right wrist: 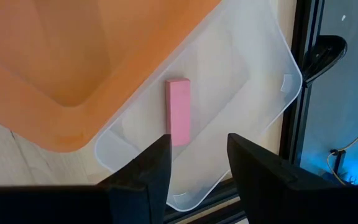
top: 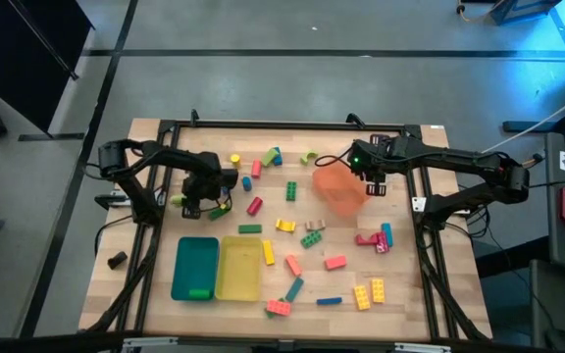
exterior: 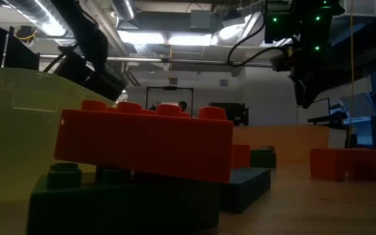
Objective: Sort blocks by size
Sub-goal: Put the light green cylinder block into the blue bin
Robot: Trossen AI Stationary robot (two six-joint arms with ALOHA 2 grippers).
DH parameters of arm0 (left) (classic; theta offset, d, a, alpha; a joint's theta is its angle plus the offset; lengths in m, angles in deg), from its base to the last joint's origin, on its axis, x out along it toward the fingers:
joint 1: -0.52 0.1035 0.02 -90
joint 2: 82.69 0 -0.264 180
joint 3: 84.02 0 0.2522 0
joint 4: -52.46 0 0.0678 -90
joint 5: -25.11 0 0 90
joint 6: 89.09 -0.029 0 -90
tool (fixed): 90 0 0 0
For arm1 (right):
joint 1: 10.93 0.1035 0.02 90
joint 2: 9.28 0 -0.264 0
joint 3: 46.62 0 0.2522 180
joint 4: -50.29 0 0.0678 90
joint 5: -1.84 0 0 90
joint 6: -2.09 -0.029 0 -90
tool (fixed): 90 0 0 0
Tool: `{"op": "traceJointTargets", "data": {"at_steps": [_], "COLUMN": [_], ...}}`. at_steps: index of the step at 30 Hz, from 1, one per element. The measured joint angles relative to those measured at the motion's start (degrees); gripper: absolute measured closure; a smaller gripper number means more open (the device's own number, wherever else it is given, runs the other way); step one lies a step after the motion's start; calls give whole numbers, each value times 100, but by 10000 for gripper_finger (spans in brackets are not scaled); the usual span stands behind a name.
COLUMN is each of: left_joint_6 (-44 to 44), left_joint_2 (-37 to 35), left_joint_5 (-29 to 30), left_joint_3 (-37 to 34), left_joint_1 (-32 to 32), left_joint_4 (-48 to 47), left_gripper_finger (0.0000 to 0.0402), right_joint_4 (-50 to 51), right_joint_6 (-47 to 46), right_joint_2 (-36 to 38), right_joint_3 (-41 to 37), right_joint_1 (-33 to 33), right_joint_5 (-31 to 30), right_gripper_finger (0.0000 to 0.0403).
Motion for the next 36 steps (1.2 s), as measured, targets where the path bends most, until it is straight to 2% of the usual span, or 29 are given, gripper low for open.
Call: {"op": "traceJointTargets", "data": {"at_steps": [6, 13, 18, 24, 28, 33, 36], "left_joint_6": [556, 1360, 2062, 3384, 4111, 4689, 5038], "left_joint_2": [0, -5, -203, -406, -424, -428, -428], "left_joint_5": [-103, -1423, -2473, -3081, -3176, -3186, -2998], "left_joint_3": [873, 1794, 2080, 2170, 2167, 2167, 2167], "left_joint_1": [-19, -295, -749, -1574, -2314, -3159, -3517], "left_joint_4": [-1068, -2066, -1972, -1864, -1376, -258, 243], "left_gripper_finger": [285, 285, 285, 285, 283, 274, 272], "right_joint_4": [0, 2, 4, 5, 7, 11, 11], "right_joint_6": [35, 35, 33, 30, 28, 27, 26], "right_joint_2": [0, 0, 0, 0, 0, 0, 0], "right_joint_3": [0, 0, 0, 0, 0, 0, 0], "right_joint_1": [0, 2, 1, 0, 0, 2, 2], "right_joint_5": [0, 0, 0, 0, 2, 2, 2], "right_gripper_finger": [244, 244, 244, 244, 244, 244, 244]}}
